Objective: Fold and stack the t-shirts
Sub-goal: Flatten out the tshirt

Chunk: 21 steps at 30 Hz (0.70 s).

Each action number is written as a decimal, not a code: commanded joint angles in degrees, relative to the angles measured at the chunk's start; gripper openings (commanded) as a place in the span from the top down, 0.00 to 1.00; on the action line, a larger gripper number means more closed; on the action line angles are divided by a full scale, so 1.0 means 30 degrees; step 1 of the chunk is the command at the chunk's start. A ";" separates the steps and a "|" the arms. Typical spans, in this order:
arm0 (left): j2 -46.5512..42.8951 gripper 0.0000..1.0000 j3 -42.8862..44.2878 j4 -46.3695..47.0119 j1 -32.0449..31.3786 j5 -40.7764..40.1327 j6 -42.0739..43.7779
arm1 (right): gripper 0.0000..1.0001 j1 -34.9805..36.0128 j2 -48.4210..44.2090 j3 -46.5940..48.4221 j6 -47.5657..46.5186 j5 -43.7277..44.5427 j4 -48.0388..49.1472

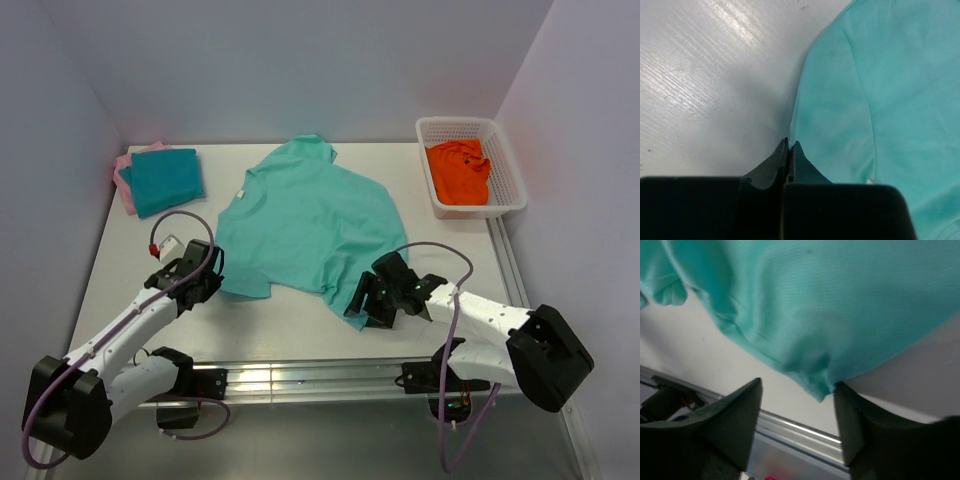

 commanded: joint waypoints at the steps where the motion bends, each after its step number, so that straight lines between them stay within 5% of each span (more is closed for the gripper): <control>1: -0.0779 1.00 0.0545 -0.0633 -0.0007 -0.0681 0.0435 | 0.38 0.0465 0.0544 -0.0434 0.0063 0.1541 -0.0704; 7: -0.1278 1.00 0.0105 -0.0312 0.0169 -0.0506 0.0552 | 0.95 0.0465 0.1013 -0.0464 -0.0229 0.1600 -0.1142; 13: -0.1279 1.00 0.1798 -0.1566 0.0316 -0.0798 0.1225 | 1.00 0.0436 -0.0591 0.1787 -0.1341 0.3234 -0.4325; 21: -0.2743 1.00 1.0322 -0.5815 0.0287 -0.1736 0.3626 | 1.00 -0.0267 -0.4142 1.1947 -0.2981 0.6606 -1.1684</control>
